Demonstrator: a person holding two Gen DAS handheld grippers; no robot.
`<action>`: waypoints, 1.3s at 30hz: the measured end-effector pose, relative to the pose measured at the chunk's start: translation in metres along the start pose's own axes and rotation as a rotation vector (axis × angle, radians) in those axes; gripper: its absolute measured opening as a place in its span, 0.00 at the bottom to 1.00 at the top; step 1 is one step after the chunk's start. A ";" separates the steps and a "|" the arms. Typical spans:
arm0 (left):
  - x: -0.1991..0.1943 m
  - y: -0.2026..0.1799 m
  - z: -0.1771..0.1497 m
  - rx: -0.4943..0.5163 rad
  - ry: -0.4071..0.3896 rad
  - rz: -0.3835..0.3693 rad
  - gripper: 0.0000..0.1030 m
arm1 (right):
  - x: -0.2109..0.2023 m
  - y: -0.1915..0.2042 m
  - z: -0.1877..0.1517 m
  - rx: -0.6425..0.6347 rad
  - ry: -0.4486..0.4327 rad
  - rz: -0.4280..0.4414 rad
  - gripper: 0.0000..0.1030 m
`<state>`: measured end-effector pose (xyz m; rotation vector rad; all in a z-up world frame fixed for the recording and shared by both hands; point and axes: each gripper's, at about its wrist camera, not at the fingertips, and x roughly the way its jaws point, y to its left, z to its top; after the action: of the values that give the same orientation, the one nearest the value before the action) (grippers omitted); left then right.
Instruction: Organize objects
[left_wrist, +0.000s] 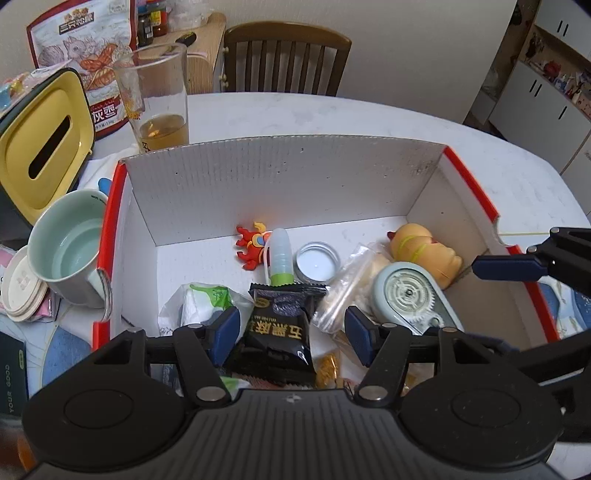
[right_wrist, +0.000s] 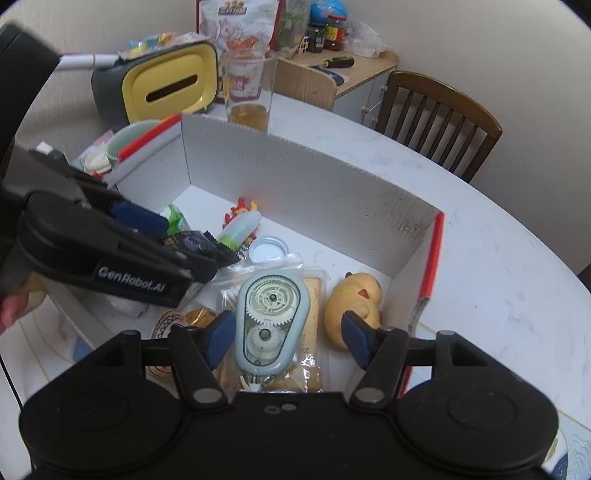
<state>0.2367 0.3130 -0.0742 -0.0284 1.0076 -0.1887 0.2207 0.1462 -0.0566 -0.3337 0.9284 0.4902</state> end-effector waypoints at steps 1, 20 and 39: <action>-0.003 0.000 -0.002 0.001 -0.008 0.002 0.62 | -0.003 -0.001 -0.001 0.005 -0.006 0.002 0.62; -0.096 -0.006 -0.048 -0.057 -0.268 -0.035 0.64 | -0.078 -0.010 -0.018 0.096 -0.186 0.095 0.82; -0.133 -0.027 -0.071 -0.018 -0.371 0.037 1.00 | -0.128 -0.005 -0.049 0.074 -0.341 0.109 0.99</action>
<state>0.1040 0.3132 0.0022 -0.0594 0.6397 -0.1342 0.1260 0.0857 0.0224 -0.1262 0.6326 0.5907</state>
